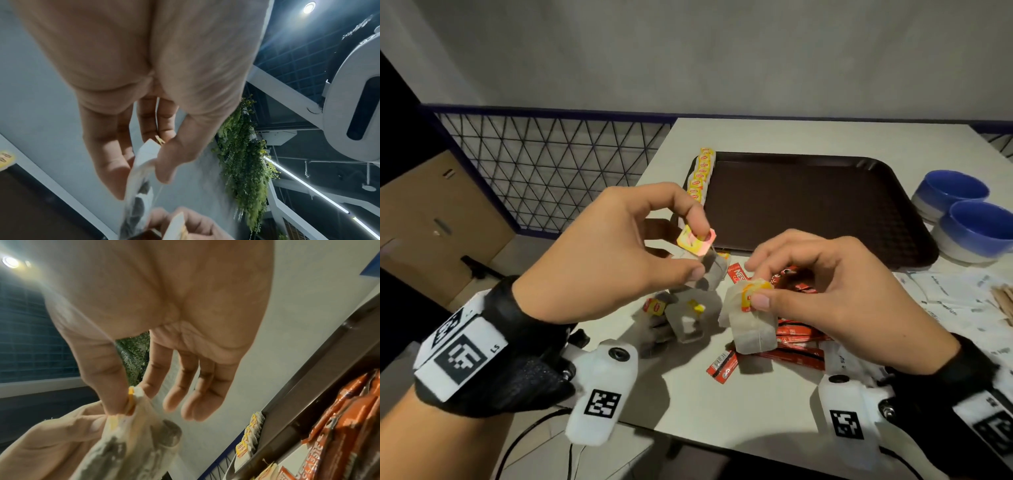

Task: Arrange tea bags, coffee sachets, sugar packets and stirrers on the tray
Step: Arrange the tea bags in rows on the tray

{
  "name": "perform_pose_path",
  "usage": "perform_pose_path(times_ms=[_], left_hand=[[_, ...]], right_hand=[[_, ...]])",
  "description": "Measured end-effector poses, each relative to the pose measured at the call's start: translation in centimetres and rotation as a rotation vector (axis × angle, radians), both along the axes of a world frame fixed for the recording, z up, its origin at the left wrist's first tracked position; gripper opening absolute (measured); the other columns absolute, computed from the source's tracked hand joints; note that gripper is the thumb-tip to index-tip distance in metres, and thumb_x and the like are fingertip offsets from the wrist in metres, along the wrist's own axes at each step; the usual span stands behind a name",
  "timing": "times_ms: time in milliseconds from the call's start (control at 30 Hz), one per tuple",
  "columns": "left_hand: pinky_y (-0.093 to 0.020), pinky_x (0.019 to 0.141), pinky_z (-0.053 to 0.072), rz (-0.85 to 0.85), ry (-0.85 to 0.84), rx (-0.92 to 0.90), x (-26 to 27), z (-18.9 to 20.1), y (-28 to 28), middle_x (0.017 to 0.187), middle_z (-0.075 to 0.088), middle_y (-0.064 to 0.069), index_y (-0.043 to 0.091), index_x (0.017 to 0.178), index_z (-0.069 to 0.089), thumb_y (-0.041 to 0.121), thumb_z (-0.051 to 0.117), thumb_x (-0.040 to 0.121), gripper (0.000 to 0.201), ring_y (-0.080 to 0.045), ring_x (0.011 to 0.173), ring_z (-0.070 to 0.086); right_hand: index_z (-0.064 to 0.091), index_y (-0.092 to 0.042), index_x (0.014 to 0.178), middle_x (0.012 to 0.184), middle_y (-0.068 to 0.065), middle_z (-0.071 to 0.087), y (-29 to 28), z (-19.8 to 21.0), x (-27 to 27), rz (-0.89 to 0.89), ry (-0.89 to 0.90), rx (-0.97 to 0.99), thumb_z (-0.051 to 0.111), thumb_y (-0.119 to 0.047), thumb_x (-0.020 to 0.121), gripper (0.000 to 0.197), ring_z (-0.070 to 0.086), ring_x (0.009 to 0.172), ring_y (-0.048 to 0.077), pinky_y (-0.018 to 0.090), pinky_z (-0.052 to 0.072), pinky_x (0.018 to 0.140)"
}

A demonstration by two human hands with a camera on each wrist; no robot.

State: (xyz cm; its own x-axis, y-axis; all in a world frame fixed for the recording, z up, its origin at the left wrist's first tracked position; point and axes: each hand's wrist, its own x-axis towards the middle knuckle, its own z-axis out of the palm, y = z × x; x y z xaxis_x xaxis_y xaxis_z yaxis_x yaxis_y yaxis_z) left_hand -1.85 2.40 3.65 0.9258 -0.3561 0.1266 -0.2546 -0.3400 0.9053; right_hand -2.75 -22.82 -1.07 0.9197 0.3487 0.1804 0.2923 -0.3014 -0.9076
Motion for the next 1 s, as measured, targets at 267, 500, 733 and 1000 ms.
perform_pose_path(times_ms=[267,500,733,1000], left_hand=[[-0.052,0.077,0.061,-0.121,-0.058,0.057,0.9,-0.6,-2.5,0.095,0.071,-0.003,0.014,0.099,0.070,-0.005,0.082,0.082,0.028,-0.029,0.088,0.074],[-0.038,0.074,0.058,-0.167,-0.124,0.083,1.5,-1.1,-3.5,0.100,0.070,0.002,0.014,0.099,0.072,-0.004,0.081,0.083,0.026,-0.025,0.092,0.072],[-0.033,0.073,0.056,-0.096,-0.117,-0.026,1.9,-1.6,-2.9,0.093,0.073,-0.005,0.011,0.096,0.072,0.001,0.082,0.085,0.018,-0.034,0.086,0.071],[-0.041,0.081,0.061,-0.043,-0.186,-0.073,2.2,-1.7,-2.9,0.090,0.072,-0.012,0.006,0.097,0.069,0.005,0.081,0.086,0.017,-0.035,0.084,0.069]], right_hand=[[0.083,-0.014,0.084,0.111,0.000,0.076,-0.7,0.2,-0.1,0.066,0.017,0.092,0.088,-0.018,0.074,0.012,0.074,0.104,0.021,0.045,0.058,0.096],[0.083,-0.015,0.085,0.093,0.003,0.078,-0.6,-0.4,0.0,0.005,-0.013,0.095,0.087,-0.015,0.079,0.007,0.075,0.088,0.022,0.042,0.062,0.081],[0.084,-0.018,0.087,0.097,0.007,0.079,-0.9,-0.7,0.4,-0.057,-0.018,0.137,0.088,-0.020,0.077,0.011,0.076,0.092,0.028,0.058,0.060,0.086],[0.084,-0.015,0.089,0.098,0.005,0.080,-1.0,-0.6,0.2,-0.074,0.003,0.155,0.087,-0.018,0.077,0.013,0.077,0.091,0.027,0.055,0.061,0.086]])
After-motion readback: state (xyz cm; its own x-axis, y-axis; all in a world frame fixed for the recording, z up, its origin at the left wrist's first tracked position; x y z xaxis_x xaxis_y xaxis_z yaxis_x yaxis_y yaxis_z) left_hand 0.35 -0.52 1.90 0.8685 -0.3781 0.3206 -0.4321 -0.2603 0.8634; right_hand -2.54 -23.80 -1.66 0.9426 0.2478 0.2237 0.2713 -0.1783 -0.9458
